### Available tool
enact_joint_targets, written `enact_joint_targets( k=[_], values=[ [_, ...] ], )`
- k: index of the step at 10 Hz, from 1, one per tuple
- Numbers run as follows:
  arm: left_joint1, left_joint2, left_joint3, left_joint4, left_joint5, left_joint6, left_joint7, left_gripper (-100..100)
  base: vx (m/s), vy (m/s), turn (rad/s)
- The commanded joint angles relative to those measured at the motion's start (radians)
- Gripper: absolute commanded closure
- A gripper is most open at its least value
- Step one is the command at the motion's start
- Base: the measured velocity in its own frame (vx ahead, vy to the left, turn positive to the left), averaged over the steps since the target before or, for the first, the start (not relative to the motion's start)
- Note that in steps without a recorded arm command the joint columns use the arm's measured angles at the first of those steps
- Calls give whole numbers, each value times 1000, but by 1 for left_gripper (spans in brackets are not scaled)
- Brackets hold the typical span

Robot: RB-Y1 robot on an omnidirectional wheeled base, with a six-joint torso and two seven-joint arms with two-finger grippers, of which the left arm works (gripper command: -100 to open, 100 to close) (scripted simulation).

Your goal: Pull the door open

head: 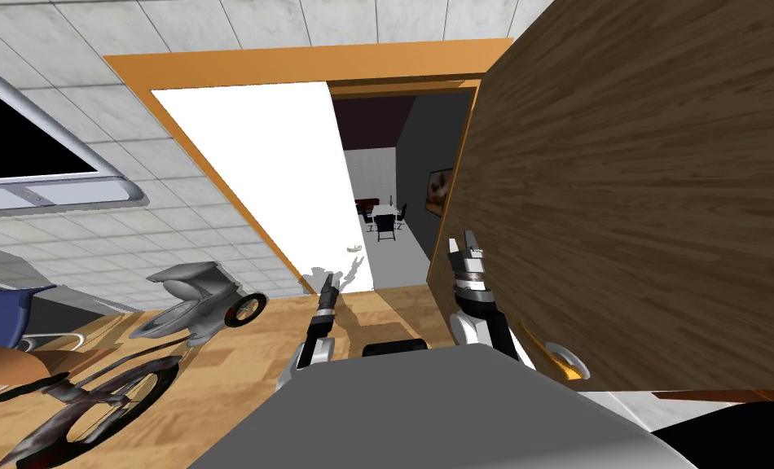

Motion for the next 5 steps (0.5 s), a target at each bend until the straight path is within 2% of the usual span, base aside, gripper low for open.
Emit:
enact_joint_targets(
  k=[1,5],
  values=[
    [-9,10,3,42,4,-10,13,-100,111,0,-62],
    [-36,24,9,146,12,-35,36,-100,101,-2,-66]
  ],
)
